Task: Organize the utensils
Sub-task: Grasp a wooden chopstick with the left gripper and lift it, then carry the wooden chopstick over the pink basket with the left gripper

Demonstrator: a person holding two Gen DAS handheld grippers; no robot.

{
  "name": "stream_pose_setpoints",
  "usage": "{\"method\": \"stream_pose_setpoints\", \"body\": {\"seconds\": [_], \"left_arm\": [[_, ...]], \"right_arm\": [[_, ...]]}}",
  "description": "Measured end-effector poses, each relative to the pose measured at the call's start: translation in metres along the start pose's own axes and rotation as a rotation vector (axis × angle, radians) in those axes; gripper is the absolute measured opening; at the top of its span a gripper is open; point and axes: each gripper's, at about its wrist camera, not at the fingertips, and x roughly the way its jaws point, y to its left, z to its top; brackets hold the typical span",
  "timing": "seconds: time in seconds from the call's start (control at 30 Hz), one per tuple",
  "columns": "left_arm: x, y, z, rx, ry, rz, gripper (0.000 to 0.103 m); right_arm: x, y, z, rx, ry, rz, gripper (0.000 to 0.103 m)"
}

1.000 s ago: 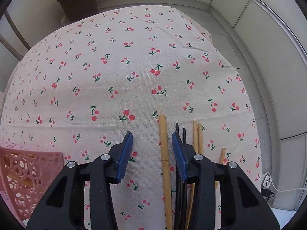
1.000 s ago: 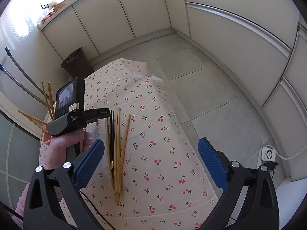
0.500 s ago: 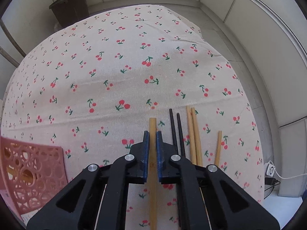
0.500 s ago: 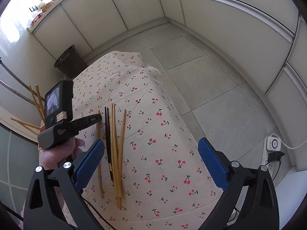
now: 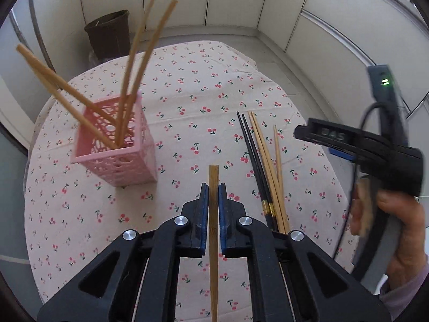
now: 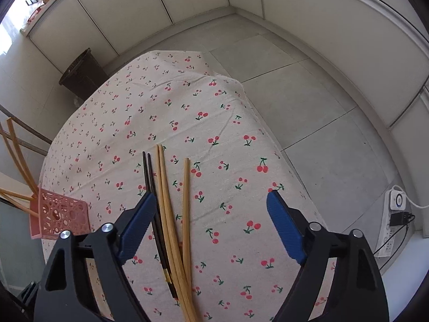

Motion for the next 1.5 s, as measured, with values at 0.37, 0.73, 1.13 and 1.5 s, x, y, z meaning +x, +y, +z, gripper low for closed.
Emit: {"method": "stream_pose_setpoints", "body": {"seconds": [0.37,0.73,1.13,1.5], "left_arm": [[-0.075,0.028,-0.012,-0.078,-0.221,-0.031,0.006],[-0.107,0.04,-0.016,-0.098,-0.342,-0.059,0.007],[-0.128,0.056,-0.022,-0.132,-0.403,-0.069,0.007],[-0.155,0.051,-0.024,-0.125,-0.466,-0.054,0.007]], "right_arm": [[0.046,0.021,0.008,-0.024,0.042,-0.035,0.046],[0.05,0.023,0.008,-0.053,-0.01,-0.028,0.005],[-0.062,0.015,-0.015,-0.092,-0.229,0.082,0.005],[-0.171,0.019,-0.059,-0.172,-0.41,0.169,0.005]]}}
